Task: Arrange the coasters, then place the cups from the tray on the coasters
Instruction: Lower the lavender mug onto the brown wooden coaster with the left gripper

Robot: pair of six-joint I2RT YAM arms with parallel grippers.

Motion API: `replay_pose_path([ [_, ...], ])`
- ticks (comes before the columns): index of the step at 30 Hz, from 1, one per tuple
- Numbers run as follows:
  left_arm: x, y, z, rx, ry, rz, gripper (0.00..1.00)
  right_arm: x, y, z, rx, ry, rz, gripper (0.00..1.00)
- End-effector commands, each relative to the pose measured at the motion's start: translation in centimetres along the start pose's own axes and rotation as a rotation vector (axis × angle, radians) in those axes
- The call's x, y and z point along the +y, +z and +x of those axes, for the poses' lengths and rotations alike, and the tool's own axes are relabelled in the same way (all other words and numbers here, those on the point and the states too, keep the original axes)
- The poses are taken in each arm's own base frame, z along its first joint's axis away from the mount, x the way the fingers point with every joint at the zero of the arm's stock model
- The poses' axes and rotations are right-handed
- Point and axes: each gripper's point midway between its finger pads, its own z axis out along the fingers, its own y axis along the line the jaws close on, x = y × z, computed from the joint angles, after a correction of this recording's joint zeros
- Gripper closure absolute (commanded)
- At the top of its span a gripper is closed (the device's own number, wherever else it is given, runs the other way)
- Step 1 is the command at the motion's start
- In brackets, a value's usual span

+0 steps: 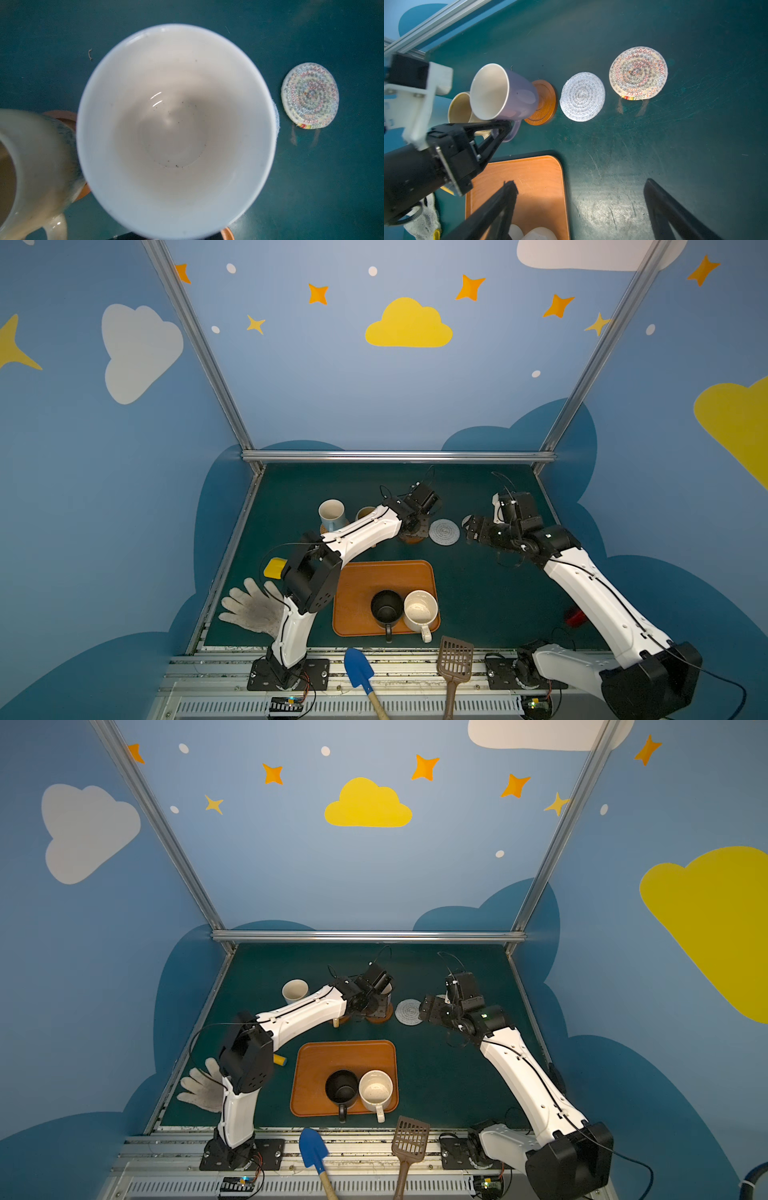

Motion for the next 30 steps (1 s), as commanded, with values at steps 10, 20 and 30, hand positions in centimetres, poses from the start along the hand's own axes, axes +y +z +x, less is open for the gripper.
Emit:
replay_pose_path([
  [10,1.7,1.3,-1.3,-0.028,-0.083,-0.058,0.96,0.1,-0.4,-0.8,-0.017,-0.002,-0.021,0.05],
  [20,0.6,1.8,-1.0,0.003,-0.06,-0.013,0.96,-0.2,0.6,-0.4,-0.001,0.012,-0.024,0.05],
  [30,0.2,3.5,0.5,0.05,-0.063,-0.014,0.96,-0.3,0.9,-0.7,0.001,0.019,-0.027,0.05],
])
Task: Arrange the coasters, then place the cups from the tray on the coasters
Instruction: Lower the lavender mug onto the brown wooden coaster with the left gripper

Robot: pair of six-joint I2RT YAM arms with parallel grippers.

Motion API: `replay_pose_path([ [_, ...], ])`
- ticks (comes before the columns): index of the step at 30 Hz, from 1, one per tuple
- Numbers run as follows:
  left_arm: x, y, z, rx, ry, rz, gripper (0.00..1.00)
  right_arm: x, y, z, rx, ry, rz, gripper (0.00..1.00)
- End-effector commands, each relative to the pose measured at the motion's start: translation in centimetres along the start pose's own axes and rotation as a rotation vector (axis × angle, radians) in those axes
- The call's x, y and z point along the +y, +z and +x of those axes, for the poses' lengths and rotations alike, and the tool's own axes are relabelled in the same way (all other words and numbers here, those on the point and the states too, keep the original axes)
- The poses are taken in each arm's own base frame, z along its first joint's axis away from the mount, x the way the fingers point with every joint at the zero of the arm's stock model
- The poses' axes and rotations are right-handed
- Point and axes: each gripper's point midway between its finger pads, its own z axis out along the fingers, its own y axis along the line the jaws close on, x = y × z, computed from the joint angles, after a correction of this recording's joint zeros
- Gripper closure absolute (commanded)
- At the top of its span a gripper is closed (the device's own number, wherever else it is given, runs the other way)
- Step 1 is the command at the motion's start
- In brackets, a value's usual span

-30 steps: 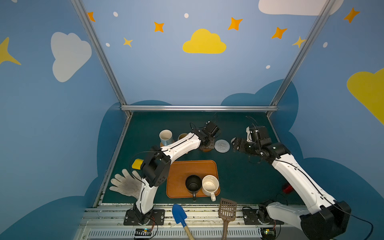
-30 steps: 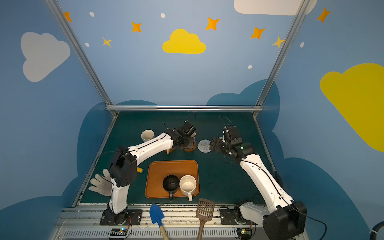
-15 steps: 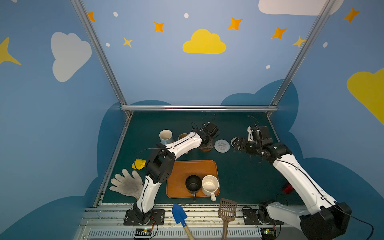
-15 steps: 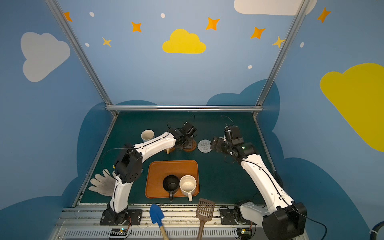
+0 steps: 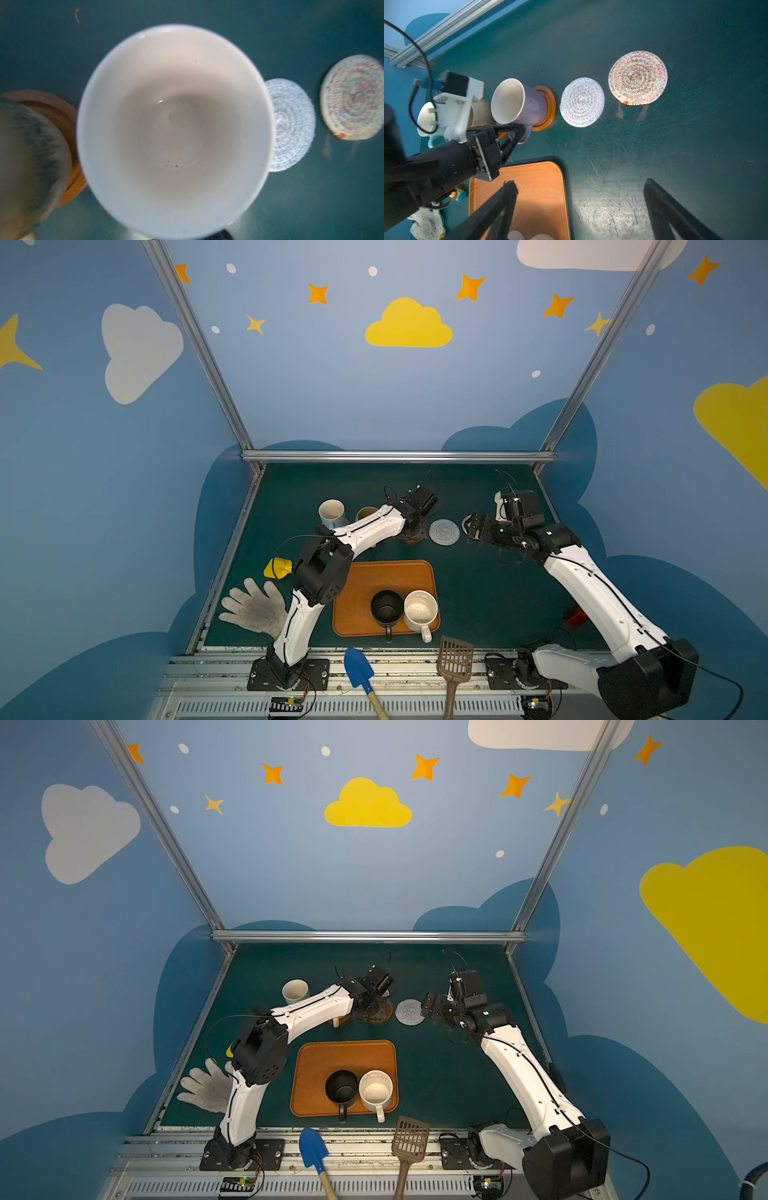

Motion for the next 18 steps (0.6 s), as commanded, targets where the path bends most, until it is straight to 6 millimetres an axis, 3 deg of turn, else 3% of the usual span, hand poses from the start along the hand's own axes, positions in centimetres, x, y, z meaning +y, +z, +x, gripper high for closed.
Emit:
replay_pose_path([
  [1,-0.8,-0.2,-1.0,-0.025,-0.004,0.014,0.96,-0.1,0.2,0.0,0.003,-0.006,-0.006,0.05],
  [5,-0.6,-0.3,-0.8,-0.03,-0.011,0.015,0.95,-0.3,0.2,0.0,0.001,-0.006,-0.003,0.05],
  [10,-0.5,-0.1,-0.1,-0.008,-0.024,0.012,0.82,-0.5,0.5,0.2,0.014,0.002,-0.002,0.05],
  [13,-0.4,-0.6,-0.3,-0.022,-0.026,0.015,0.61,-0.4,0.5,0.2,0.016,0.006,-0.012,0.05],
  [18,-0.5,-1.7,-0.5,-0.049,-0.005,0.0,0.43,-0.3,0.2,0.3,0.02,0.004,-0.017,0.03],
])
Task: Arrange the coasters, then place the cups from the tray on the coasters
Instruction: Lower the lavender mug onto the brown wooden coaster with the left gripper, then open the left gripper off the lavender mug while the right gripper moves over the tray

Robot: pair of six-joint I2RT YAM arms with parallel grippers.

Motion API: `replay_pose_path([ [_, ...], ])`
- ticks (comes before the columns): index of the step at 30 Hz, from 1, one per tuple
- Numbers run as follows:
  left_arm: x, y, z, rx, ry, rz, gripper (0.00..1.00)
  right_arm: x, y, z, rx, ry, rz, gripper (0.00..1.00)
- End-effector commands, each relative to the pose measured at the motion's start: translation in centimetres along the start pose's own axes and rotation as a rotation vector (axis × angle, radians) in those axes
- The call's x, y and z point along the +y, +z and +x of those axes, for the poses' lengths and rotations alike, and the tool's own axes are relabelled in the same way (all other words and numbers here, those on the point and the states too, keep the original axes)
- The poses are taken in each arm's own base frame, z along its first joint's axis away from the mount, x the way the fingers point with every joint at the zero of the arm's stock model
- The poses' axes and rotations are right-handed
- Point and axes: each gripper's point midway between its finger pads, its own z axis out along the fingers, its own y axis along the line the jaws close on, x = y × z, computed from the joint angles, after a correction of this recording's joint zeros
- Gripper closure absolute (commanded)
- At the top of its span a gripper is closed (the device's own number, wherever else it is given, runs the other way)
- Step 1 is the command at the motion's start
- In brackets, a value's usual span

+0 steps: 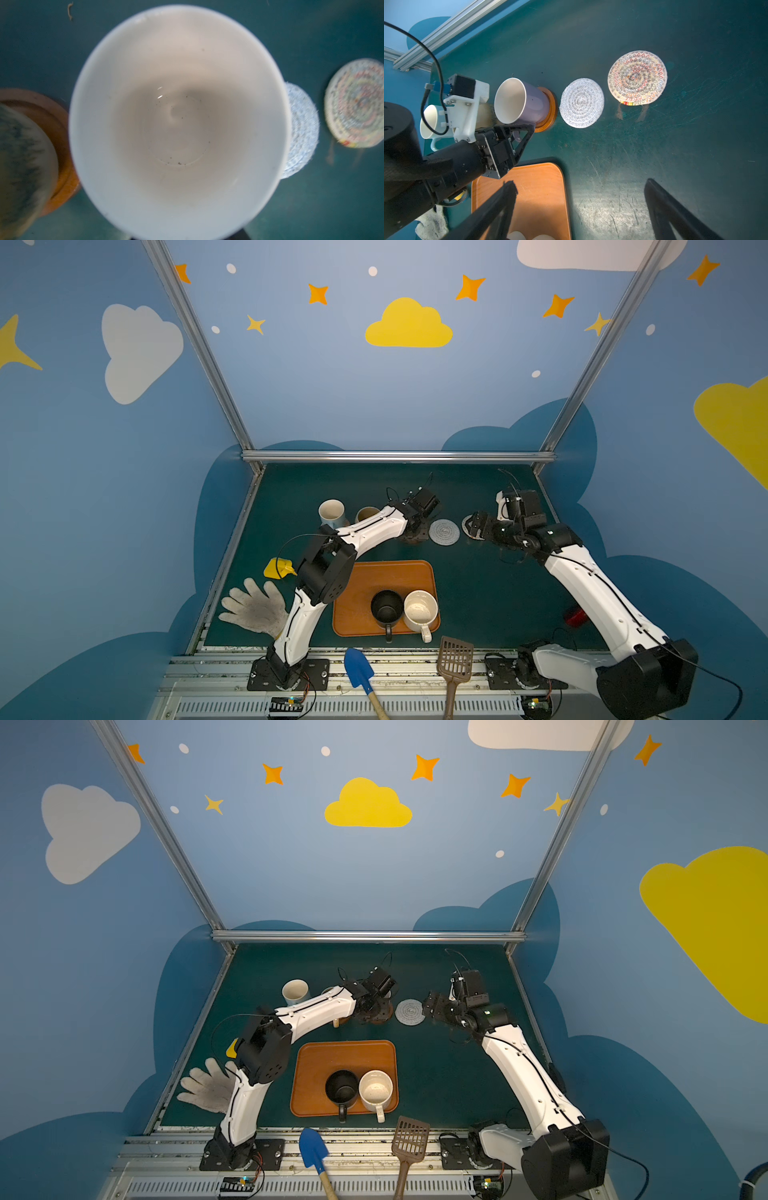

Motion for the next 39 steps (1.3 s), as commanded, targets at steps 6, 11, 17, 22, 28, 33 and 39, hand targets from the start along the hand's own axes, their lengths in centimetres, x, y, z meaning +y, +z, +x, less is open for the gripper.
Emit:
replay_pose_path([
  [6,0.3,-5.1,-2.0,-0.103,0.016,-0.008,0.14,1.1,0.0,1.7,0.077,-0.078,-0.076,0.03],
  [11,0.3,-8.9,-2.9,-0.153,0.003,0.04,0.11,3.3,-1.4,4.0,0.129,-0.14,-0.111,0.05],
  [17,0.4,-13.8,-3.8,-0.236,0.024,0.14,0.09,8.0,-2.8,9.1,0.233,-0.266,-0.189,0.14],
  [22,2.1,-16.9,-4.4,-0.327,0.02,0.183,0.0,11.6,-4.6,13.3,0.27,-0.4,-0.224,0.18],
  [28,5.2,-18.8,-3.5,-0.298,0.025,0.205,0.0,15.3,-5.7,19.3,0.303,-0.674,-0.292,0.19],
  [33,8.8,-20.3,-2.3,-0.293,-0.017,0.178,0.0,16.8,-5.7,23.5,0.379,-0.813,-0.307,0.19],
  [39,11.2,-20.3,0.1,-0.253,-0.035,0.159,0.01,17.1,-4.9,27.8,0.435,-0.882,-0.264,0.18],
])
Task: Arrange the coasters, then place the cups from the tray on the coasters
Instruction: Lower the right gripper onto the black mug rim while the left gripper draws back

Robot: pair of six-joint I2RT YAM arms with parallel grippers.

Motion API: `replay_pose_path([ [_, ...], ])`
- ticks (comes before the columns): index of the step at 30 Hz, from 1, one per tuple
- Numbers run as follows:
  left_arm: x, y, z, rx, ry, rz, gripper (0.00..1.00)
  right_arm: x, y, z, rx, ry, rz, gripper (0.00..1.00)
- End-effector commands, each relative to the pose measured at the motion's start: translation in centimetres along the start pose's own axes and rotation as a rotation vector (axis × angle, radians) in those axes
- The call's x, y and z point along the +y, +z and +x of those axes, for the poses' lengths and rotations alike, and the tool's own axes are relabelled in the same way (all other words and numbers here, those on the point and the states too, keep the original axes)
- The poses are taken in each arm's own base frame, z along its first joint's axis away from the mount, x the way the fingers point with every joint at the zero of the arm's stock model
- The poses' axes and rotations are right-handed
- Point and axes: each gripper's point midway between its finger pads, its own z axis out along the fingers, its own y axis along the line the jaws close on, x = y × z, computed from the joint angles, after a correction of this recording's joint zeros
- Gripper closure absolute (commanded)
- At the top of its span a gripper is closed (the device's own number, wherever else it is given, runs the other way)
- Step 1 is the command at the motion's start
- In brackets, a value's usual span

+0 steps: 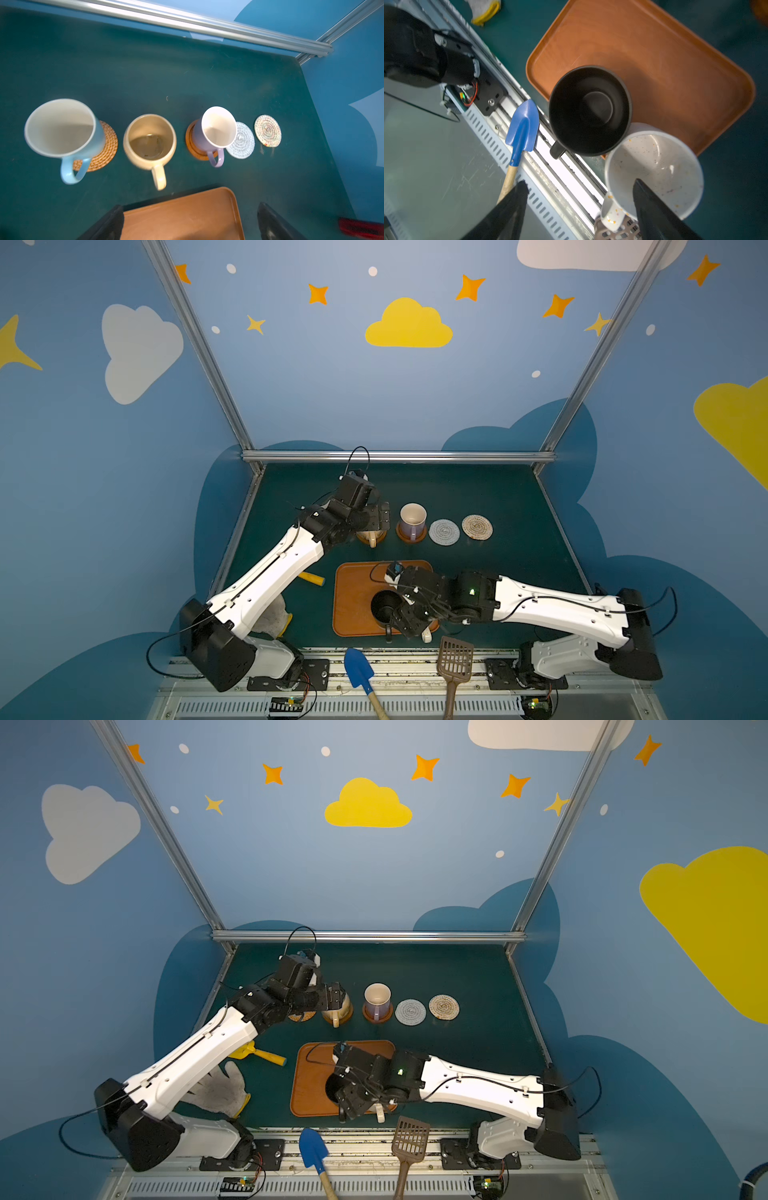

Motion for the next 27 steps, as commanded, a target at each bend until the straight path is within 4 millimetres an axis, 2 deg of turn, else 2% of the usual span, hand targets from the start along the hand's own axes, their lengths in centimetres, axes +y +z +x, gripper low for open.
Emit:
replay_pose_path([
  [1,1.3,-0.1,2.3,0.063,0.012,-0.023,0.01,0.4,0.7,0.0,0.009,-0.017,0.056,0.16],
  [6,3.0,-0.1,3.5,0.067,-0.009,-0.047,0.01,-0.2,1.8,-0.4,0.008,-0.058,0.13,0.12],
  [8,3.3,-0.1,3.6,0.066,-0.017,-0.044,0.01,-0.4,2.2,-0.7,0.005,-0.056,0.137,0.16],
  [12,3.9,-0.2,3.6,0.062,-0.026,-0.054,0.01,0.4,2.6,-0.4,0.017,-0.041,0.105,0.29],
  [20,5.1,-0.7,3.0,0.041,-0.036,-0.076,0.01,-1.0,3.9,0.7,0.057,-0.008,0.207,0.25],
  [27,5.7,-0.7,2.8,0.035,-0.048,-0.085,0.01,-1.2,4.9,0.5,0.067,-0.016,0.231,0.37],
])
